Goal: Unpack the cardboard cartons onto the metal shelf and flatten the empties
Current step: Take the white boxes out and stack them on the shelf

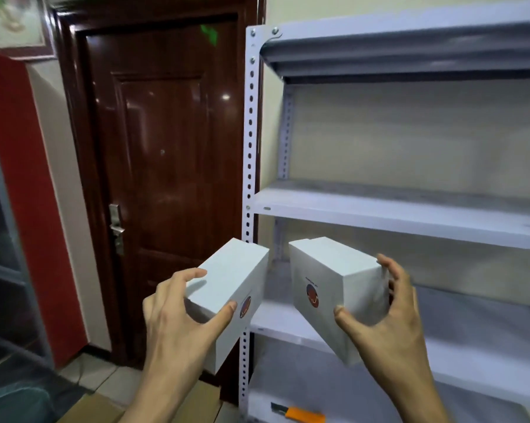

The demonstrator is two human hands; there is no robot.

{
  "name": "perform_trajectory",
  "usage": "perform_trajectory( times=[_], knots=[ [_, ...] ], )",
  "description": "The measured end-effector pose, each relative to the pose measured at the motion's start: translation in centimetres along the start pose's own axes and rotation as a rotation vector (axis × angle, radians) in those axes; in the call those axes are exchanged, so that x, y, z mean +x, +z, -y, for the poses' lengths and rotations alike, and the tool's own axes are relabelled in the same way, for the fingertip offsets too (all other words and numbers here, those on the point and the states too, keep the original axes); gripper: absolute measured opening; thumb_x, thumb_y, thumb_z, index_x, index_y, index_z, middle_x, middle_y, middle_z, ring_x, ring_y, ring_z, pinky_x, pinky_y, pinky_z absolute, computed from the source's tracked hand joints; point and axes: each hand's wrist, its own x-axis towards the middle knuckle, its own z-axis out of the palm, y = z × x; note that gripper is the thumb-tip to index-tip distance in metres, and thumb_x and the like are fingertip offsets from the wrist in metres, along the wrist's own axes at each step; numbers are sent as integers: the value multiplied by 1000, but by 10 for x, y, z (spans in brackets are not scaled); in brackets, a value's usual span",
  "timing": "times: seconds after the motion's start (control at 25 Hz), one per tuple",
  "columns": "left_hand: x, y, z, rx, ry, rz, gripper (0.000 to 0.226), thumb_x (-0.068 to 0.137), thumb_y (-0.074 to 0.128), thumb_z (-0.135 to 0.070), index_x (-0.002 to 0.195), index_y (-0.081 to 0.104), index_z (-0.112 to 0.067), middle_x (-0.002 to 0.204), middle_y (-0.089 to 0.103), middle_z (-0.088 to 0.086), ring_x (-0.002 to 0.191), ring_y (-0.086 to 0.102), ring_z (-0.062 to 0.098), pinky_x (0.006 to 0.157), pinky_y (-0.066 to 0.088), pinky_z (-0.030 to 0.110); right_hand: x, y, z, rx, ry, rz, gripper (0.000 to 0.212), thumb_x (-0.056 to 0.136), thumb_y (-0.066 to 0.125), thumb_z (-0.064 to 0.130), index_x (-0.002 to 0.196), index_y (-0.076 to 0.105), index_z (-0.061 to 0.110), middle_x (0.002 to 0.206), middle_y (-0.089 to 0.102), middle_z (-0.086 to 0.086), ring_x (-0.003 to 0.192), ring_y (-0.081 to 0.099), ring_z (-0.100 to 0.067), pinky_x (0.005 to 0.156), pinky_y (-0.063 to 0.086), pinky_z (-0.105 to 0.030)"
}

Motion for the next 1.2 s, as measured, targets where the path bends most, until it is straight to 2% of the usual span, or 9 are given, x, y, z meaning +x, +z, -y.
perform_trajectory(
  times=[0.16,0.32,0.44,0.6,0.8,0.92,1.04,1.12,1.2],
  knots=[
    [30,11,-50,-94,113,-23,55,70,83,-47,114,51,-44,114,46,-18,108,30,9,84,36,31,31,-26,17,4,-34,-96,95,69,86,25,141,31,53,135,44,11,119,47,-15,93,50,-44],
    [60,28,-94,-157,196,-61,54,71,82,-49,116,52,-43,114,46,-15,108,30,9,85,33,28,64,-42,35,25,-110,-184,94,70,86,24,142,31,51,136,43,8,120,45,-13,94,46,-39],
    [80,46,-115,-194,215,-74,54,72,81,-50,116,51,-45,116,45,-13,109,31,10,86,35,28,88,-49,43,24,-129,-229,93,71,86,25,143,31,50,131,41,10,114,45,-11,88,42,-33],
    [101,72,-132,-256,190,-70,55,71,81,-53,116,51,-46,116,46,-12,112,32,11,87,36,29,120,-45,48,35,-153,-256,95,71,86,25,144,31,46,127,42,6,110,42,-6,81,38,-22],
    [130,104,-149,-321,74,1,53,72,80,-55,116,51,-46,114,46,-10,112,34,17,91,43,36,149,-36,47,34,-130,-260,94,71,85,26,143,29,48,129,40,7,103,39,-1,84,38,-29],
    [143,119,-151,-313,40,32,49,74,79,-55,115,53,-44,116,48,-7,112,34,19,95,40,37,167,-34,45,11,-117,-253,93,71,85,28,142,30,49,132,40,7,104,40,-6,84,38,-31],
    [159,127,-158,-298,8,35,44,75,77,-58,110,57,-41,122,53,-4,109,34,19,91,33,33,186,-31,45,-15,-134,-250,92,70,85,30,142,30,48,131,40,7,103,40,-6,84,40,-32],
    [175,131,-163,-278,-6,56,43,75,75,-61,108,59,-39,123,57,-2,114,38,20,90,29,31,200,-27,47,-43,-146,-241,94,69,86,32,143,30,47,132,40,5,105,41,-8,86,44,-34],
    [192,131,-165,-262,-27,93,42,79,71,-64,110,61,-37,120,60,-3,121,43,22,96,35,35,214,-24,49,-67,-155,-229,96,69,87,33,144,29,45,132,40,3,107,43,-12,85,46,-34]
  ],
)
